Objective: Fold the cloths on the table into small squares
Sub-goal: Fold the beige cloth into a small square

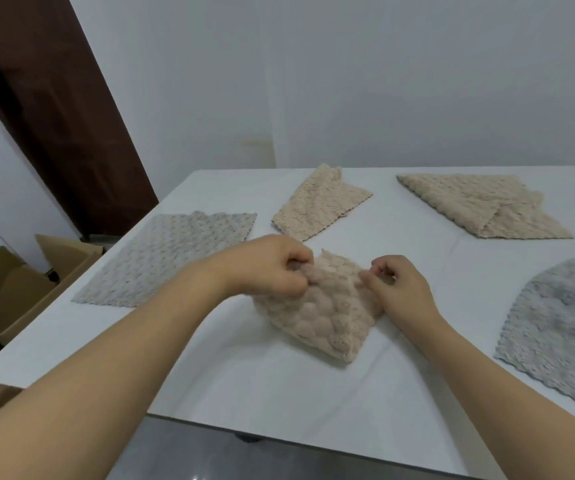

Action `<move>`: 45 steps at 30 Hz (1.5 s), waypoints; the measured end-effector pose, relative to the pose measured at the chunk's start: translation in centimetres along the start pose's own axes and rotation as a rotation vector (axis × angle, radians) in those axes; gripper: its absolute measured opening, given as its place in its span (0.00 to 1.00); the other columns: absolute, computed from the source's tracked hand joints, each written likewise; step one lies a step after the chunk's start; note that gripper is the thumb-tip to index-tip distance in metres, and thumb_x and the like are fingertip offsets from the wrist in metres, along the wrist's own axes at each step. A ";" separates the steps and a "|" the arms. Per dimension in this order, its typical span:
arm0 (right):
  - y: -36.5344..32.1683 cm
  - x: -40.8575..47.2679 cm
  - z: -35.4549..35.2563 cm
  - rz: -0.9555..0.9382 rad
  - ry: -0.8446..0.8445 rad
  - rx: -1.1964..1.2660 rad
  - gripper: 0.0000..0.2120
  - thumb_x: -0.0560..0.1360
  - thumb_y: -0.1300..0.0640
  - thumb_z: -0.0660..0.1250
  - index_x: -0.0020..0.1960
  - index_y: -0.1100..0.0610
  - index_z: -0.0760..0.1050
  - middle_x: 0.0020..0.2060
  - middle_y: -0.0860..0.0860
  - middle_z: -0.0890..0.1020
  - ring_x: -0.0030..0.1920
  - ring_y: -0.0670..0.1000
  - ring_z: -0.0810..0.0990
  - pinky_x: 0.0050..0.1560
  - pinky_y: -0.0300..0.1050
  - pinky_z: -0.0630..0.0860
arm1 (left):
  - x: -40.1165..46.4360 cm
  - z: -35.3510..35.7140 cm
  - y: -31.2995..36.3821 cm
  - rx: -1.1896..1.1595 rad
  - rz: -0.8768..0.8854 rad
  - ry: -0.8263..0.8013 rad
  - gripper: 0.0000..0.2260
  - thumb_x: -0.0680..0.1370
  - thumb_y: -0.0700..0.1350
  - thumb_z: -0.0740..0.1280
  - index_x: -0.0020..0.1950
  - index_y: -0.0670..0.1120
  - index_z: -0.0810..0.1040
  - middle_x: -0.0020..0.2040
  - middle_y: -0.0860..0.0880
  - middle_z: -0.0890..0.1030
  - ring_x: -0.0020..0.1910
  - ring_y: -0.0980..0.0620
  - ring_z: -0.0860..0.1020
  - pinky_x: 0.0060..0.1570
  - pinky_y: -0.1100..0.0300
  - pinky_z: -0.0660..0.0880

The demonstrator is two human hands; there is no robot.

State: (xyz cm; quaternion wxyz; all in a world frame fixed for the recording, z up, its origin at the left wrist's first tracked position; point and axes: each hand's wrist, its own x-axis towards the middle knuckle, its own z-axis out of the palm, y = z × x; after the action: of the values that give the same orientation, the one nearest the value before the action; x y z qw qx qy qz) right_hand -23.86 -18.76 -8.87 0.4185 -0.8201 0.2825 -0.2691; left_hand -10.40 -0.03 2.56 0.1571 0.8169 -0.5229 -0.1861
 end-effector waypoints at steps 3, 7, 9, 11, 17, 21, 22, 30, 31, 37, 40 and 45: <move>0.1 -0.2 -0.5 0.083 0.081 0.331 0.16 0.80 0.47 0.59 0.38 0.51 0.79 0.45 0.46 0.80 0.52 0.47 0.78 0.56 0.47 0.72 | 4.3 0.8 0.7 -0.049 0.019 0.082 0.03 0.74 0.47 0.70 0.46 0.52 0.83 0.44 0.56 0.83 0.43 0.58 0.80 0.43 0.62 0.76; 0.2 0.2 -0.6 0.073 0.016 0.234 0.23 0.76 0.37 0.59 0.40 0.57 0.77 0.43 0.47 0.80 0.47 0.46 0.78 0.54 0.50 0.74 | 8.6 3.2 0.5 -0.120 0.034 0.119 0.06 0.71 0.48 0.73 0.48 0.51 0.82 0.45 0.57 0.81 0.45 0.59 0.79 0.45 0.61 0.76; 0.6 0.6 -0.2 0.048 0.012 0.067 0.15 0.74 0.43 0.65 0.37 0.52 0.76 0.43 0.44 0.78 0.48 0.46 0.77 0.55 0.52 0.74 | 9.4 4.1 -0.1 -0.206 0.009 0.156 0.08 0.71 0.49 0.74 0.48 0.52 0.81 0.45 0.54 0.82 0.43 0.57 0.80 0.45 0.57 0.79; 0.8 0.9 0.1 0.028 0.034 -0.038 0.09 0.74 0.50 0.65 0.37 0.51 0.75 0.43 0.43 0.77 0.48 0.47 0.77 0.56 0.54 0.74 | 9.5 4.5 -1.1 -0.330 -0.044 0.196 0.07 0.73 0.49 0.73 0.50 0.52 0.80 0.44 0.51 0.82 0.38 0.57 0.80 0.39 0.58 0.79; 1.1 1.1 0.3 0.022 0.031 -0.148 0.11 0.81 0.54 0.58 0.44 0.57 0.75 0.46 0.48 0.75 0.50 0.49 0.75 0.60 0.52 0.70 | 9.0 5.7 -4.1 -0.538 -0.332 0.197 0.08 0.80 0.50 0.66 0.43 0.48 0.74 0.32 0.51 0.73 0.23 0.56 0.67 0.23 0.63 0.64; 0.8 0.8 0.1 0.034 0.052 -0.117 0.16 0.82 0.51 0.55 0.38 0.54 0.69 0.42 0.48 0.75 0.48 0.51 0.74 0.55 0.51 0.71 | 9.7 6.4 -3.6 -0.513 -0.343 0.195 0.08 0.82 0.51 0.62 0.46 0.48 0.71 0.34 0.51 0.72 0.28 0.54 0.67 0.28 0.61 0.65; 0.6 0.7 0.1 0.035 0.048 -0.119 0.17 0.82 0.49 0.55 0.36 0.55 0.69 0.41 0.48 0.75 0.47 0.51 0.74 0.55 0.51 0.71 | 9.9 6.6 -3.4 -0.500 -0.336 0.190 0.08 0.82 0.51 0.62 0.47 0.48 0.71 0.36 0.51 0.73 0.30 0.54 0.68 0.31 0.59 0.66; 1.1 1.5 0.7 0.025 -0.014 -0.367 0.11 0.79 0.46 0.60 0.49 0.52 0.77 0.52 0.46 0.77 0.54 0.52 0.73 0.57 0.48 0.67 | 9.8 6.4 -2.8 -0.539 -0.411 0.180 0.10 0.78 0.54 0.64 0.46 0.47 0.74 0.40 0.46 0.78 0.36 0.48 0.75 0.38 0.56 0.71; 1.2 1.6 0.8 0.022 -0.013 -0.390 0.12 0.79 0.46 0.59 0.49 0.51 0.77 0.53 0.46 0.77 0.54 0.52 0.73 0.57 0.49 0.67 | 9.6 6.1 -2.9 -0.600 -0.432 0.135 0.10 0.75 0.54 0.65 0.45 0.47 0.74 0.41 0.44 0.76 0.36 0.48 0.74 0.36 0.55 0.69; 1.4 1.7 0.9 0.008 -0.033 -0.430 0.13 0.80 0.45 0.56 0.52 0.47 0.78 0.53 0.45 0.75 0.54 0.52 0.71 0.56 0.47 0.64 | 8.2 5.6 -4.2 -0.706 -0.370 0.090 0.07 0.80 0.48 0.67 0.45 0.46 0.77 0.37 0.50 0.81 0.34 0.53 0.78 0.38 0.61 0.74; 1.4 1.7 0.9 0.007 -0.037 -0.431 0.12 0.80 0.44 0.56 0.52 0.46 0.77 0.52 0.45 0.75 0.54 0.52 0.71 0.55 0.47 0.63 | 8.1 5.8 -4.4 -0.778 -0.379 0.117 0.07 0.79 0.49 0.67 0.49 0.46 0.78 0.44 0.46 0.84 0.40 0.49 0.81 0.46 0.55 0.77; 1.3 1.7 1.1 0.006 -0.016 -0.478 0.13 0.81 0.45 0.54 0.52 0.47 0.75 0.50 0.46 0.74 0.53 0.53 0.71 0.51 0.46 0.60 | 7.9 6.5 -3.7 -0.724 -0.388 0.172 0.09 0.78 0.48 0.69 0.57 0.50 0.75 0.41 0.49 0.81 0.31 0.56 0.78 0.32 0.64 0.72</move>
State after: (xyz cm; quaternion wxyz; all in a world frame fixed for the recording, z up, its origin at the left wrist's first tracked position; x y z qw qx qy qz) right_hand -22.21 -20.00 -10.11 0.2155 -0.8973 0.3370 -0.1868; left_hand -7.43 -6.11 -5.94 0.4392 0.8047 -0.2453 -0.3151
